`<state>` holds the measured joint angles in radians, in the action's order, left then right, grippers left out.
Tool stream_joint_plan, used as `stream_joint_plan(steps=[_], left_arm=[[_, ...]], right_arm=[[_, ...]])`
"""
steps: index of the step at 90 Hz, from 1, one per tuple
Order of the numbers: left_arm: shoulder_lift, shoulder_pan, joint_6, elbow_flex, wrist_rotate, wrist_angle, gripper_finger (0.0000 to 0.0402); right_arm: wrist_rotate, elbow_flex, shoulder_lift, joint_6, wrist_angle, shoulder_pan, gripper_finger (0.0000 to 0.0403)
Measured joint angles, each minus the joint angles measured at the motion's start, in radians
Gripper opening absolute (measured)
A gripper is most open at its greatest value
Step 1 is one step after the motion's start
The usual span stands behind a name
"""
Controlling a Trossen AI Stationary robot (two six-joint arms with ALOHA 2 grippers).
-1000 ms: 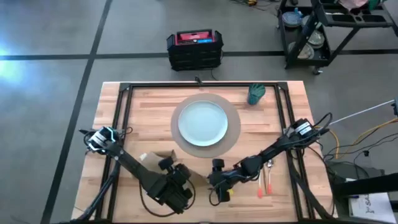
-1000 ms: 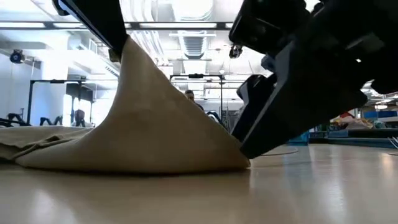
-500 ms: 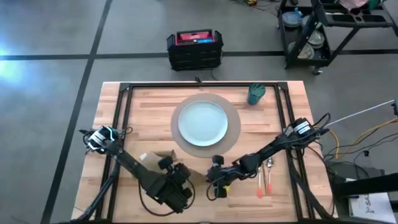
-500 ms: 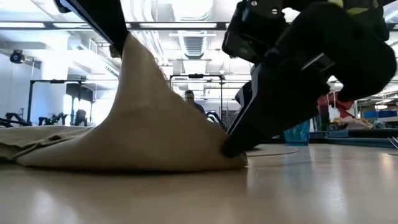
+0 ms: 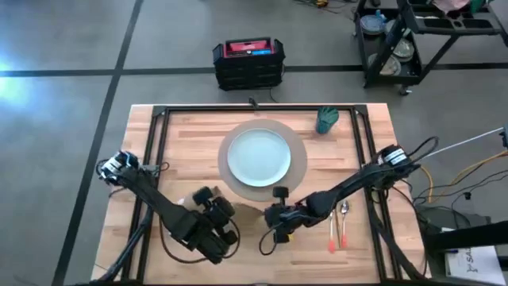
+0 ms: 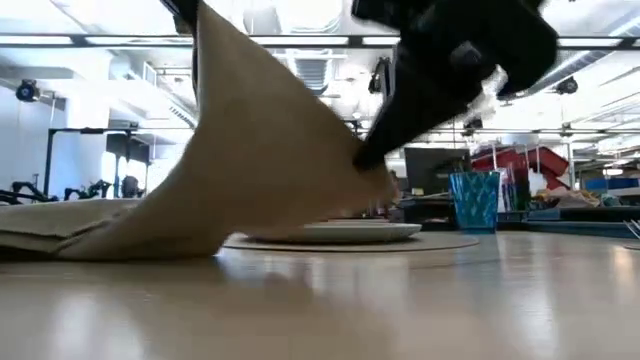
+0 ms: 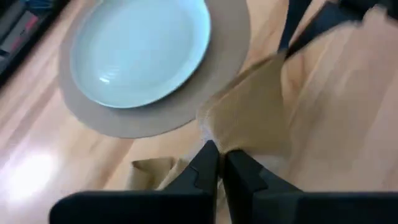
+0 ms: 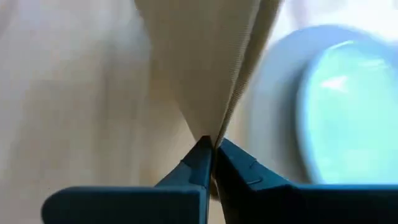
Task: Set table place
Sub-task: Fold the brown table napkin
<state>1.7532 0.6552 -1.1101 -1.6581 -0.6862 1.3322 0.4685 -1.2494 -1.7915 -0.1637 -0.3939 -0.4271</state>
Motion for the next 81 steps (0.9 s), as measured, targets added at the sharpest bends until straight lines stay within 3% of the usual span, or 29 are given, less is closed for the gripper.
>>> stream_joint_plan(steps=[42,62,81], left_arm=[[-0.320,-0.022,0.175,0.000,-0.079,0.062,0.0000],[-0.444,-0.034,0.318,-0.079,-0.107,0.036,0.0000],[-0.464,-0.059,0.470,-0.235,-0.127,0.018,0.0000]], right_arm=[[0.054,-0.371,0.201,0.232,-0.384,0.183,0.0000],[0.048,-0.601,0.179,0.329,-0.498,0.238,0.0000],[0.058,-0.832,0.095,0.415,-0.609,0.265,0.0000]])
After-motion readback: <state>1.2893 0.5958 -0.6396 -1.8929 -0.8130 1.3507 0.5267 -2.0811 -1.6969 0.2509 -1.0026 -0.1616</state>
